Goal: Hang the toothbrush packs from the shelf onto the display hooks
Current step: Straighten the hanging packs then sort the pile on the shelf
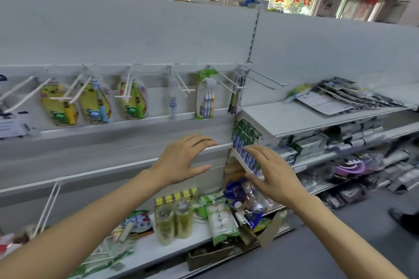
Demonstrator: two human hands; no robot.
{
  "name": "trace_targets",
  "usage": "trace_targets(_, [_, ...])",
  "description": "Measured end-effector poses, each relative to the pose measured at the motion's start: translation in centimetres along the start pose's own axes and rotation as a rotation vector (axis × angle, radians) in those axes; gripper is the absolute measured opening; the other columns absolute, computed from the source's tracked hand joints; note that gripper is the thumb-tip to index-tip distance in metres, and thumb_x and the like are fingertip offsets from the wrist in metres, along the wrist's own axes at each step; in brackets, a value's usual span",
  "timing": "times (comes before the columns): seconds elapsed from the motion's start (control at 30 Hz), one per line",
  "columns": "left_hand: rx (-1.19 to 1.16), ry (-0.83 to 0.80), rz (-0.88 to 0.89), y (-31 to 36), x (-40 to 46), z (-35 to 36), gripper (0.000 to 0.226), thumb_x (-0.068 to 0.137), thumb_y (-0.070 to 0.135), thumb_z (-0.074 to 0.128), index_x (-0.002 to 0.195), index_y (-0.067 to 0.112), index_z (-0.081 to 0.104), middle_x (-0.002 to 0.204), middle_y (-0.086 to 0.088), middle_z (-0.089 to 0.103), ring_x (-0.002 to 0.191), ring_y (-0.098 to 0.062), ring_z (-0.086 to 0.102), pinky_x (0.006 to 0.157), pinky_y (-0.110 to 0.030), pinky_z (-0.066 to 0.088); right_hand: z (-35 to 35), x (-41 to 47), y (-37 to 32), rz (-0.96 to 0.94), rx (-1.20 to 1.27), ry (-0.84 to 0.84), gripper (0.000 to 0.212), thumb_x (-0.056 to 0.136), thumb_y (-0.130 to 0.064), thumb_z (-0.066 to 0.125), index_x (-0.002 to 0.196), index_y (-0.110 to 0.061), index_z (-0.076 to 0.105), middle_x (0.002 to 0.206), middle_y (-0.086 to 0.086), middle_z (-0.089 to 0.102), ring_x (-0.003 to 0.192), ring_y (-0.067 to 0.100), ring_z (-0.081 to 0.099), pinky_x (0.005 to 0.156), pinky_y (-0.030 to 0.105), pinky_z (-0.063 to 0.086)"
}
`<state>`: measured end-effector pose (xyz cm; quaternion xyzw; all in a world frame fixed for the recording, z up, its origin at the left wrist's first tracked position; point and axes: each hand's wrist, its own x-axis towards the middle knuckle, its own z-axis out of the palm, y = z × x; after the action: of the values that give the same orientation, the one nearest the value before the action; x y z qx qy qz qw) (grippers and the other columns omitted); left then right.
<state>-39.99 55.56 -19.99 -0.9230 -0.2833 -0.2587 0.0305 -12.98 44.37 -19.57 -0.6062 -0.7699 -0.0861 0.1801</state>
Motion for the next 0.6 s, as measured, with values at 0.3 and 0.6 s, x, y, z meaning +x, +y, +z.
trace_targets(0.3, [-0.061, -0.020, 0.093, 2.9, 15.4, 10.0, 0.060, 0.090, 0.056, 0.057, 0.143, 0.033, 0.045, 0.141, 0.011, 0.053, 0.130, -0.008, 0.047, 0.109, -0.030, 0.040, -0.1, 1.6, 16.0, 0.041, -0.055, 0.016, 0.066, 0.087, -0.042, 0.067, 0.144, -0.018, 0.045, 0.144, 0.000, 0.051, 0.132, 0.023, 0.049, 0.109, 0.039, 0.042])
trace_targets(0.6, [-0.092, -0.030, 0.086, 5.6, 31.4, 19.2, 0.055, 0.090, 0.059, 0.056, 0.139, 0.035, 0.049, 0.139, 0.014, 0.054, 0.129, -0.007, 0.047, 0.108, -0.031, 0.041, -2.4, 3.7, 33.9, 0.102, -0.099, -0.003, 0.063, 0.090, -0.039, 0.068, 0.144, -0.016, 0.046, 0.144, 0.000, 0.051, 0.134, 0.022, 0.046, 0.111, 0.037, 0.039])
